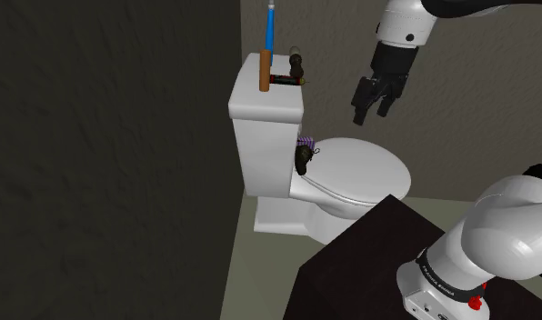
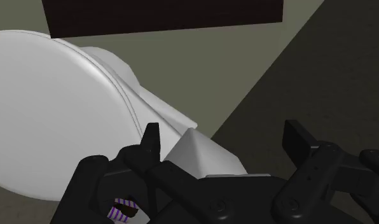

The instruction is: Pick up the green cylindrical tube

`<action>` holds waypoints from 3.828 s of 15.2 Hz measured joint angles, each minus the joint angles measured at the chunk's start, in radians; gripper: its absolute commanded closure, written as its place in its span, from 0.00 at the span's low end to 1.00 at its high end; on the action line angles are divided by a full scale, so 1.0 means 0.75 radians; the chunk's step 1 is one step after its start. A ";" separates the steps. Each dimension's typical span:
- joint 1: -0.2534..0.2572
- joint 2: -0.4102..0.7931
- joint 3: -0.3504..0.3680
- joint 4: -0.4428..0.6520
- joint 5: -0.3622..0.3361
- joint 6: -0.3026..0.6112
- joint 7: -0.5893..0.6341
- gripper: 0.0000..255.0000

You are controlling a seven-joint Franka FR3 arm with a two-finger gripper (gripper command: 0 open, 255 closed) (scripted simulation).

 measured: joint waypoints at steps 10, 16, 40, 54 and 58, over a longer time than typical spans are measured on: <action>0.043 0.401 -0.152 0.299 -0.080 0.092 -0.417 0.00; 0.068 0.729 -0.233 0.611 -0.079 0.101 -0.733 0.00; 0.060 1.563 -0.199 1.615 0.026 -0.030 -1.338 1.00; 0.049 1.613 -0.207 1.708 0.016 -0.127 -1.326 1.00; 0.042 1.642 -0.207 1.828 0.019 -0.218 -1.322 1.00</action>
